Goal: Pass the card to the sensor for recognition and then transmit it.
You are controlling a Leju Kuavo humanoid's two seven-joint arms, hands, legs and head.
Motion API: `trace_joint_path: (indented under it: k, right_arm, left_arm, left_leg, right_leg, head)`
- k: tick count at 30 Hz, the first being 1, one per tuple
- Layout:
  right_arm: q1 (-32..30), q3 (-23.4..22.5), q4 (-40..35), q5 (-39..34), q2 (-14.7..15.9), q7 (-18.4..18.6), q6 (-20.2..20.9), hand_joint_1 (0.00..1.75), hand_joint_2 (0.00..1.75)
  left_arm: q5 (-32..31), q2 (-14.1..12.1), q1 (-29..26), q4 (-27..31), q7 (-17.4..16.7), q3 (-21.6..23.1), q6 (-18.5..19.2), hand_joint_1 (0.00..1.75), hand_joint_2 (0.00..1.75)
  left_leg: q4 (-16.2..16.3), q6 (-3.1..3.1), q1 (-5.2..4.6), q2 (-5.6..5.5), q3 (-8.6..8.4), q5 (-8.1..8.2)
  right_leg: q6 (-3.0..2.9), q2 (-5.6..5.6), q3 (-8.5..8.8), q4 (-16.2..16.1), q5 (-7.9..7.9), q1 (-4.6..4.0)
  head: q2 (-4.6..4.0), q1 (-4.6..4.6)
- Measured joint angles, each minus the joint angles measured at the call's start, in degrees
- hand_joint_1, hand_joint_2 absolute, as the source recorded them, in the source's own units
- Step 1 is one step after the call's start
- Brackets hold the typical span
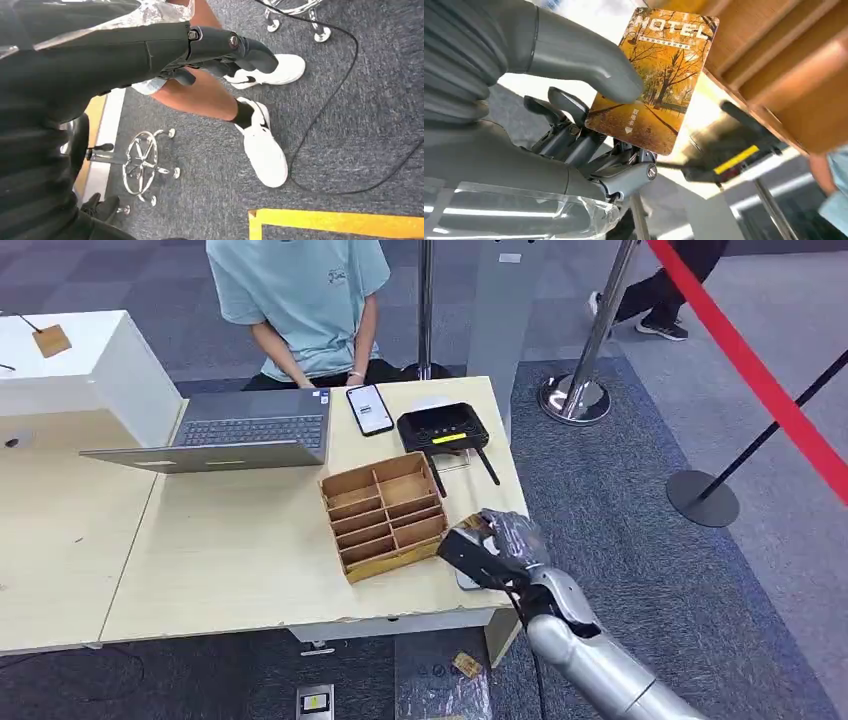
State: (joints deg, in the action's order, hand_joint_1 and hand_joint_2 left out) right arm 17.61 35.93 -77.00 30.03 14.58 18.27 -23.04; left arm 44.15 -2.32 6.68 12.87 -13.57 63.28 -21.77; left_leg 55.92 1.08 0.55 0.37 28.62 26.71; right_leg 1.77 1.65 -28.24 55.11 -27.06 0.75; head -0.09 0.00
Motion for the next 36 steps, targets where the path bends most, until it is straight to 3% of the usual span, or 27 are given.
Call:
trace_joint_path:
  k: [36]
  right_arm:
    - [-1.63,0.09,4.63,-0.72,-0.52,-0.15,2.03,1.75,1.75]
  left_arm:
    - [0.44,0.39,0.01,0.0,-0.09,0.02,-0.44,0.0,1.75]
  left_leg:
    - [0.0,0.0,0.0,0.0,-0.01,0.0]
  right_leg:
    - [-0.01,0.0,0.0,0.0,0.0,0.0]
  head:
    - [0.0,-0.02]
